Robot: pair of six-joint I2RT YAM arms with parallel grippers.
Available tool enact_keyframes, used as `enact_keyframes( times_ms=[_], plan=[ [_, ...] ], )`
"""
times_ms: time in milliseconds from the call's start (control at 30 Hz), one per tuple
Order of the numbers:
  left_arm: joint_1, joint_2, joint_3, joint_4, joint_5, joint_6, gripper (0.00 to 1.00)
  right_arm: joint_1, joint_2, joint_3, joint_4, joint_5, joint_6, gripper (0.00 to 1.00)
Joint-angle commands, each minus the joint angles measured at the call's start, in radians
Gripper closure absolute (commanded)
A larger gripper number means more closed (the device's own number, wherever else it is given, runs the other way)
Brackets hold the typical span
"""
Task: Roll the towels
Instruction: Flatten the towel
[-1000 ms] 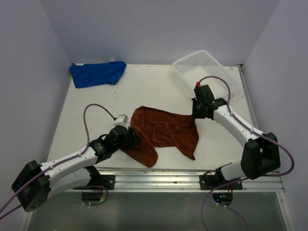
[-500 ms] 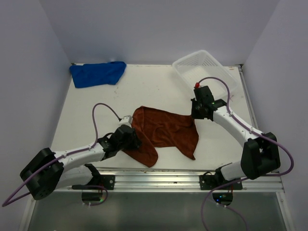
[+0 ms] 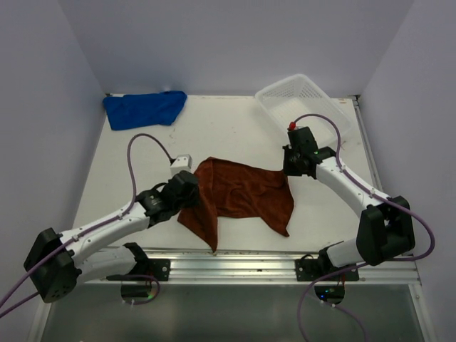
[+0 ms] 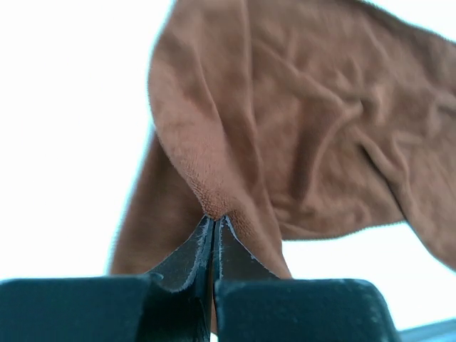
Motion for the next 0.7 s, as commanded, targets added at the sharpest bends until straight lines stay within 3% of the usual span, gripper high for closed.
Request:
enact_keyframes(
  times_ms=[0,200,400,533,667],
  plan=[
    [-0.004,-0.002,0.179,-0.213,-0.216,0.092,1.00,-0.006,-0.017,0.003,0.029,-0.021,-0.012,1.00],
    [-0.098,0.200,0.366,-0.374,-0.385,0.175,1.00,-0.006,-0.020,-0.001,0.037,-0.038,-0.011,1.00],
    [-0.332,0.553,0.486,-0.483,-0.437,0.063,1.00,-0.015,-0.034,-0.010,0.034,-0.056,-0.011,1.00],
    [-0.468,0.660,0.520,-0.489,-0.407,-0.015,0.73,-0.038,-0.034,-0.020,0.042,-0.090,0.004,1.00],
    [-0.501,0.523,0.419,-0.260,-0.275,0.053,0.48,-0.055,-0.028,-0.022,0.054,-0.108,0.012,1.00]
  ],
)
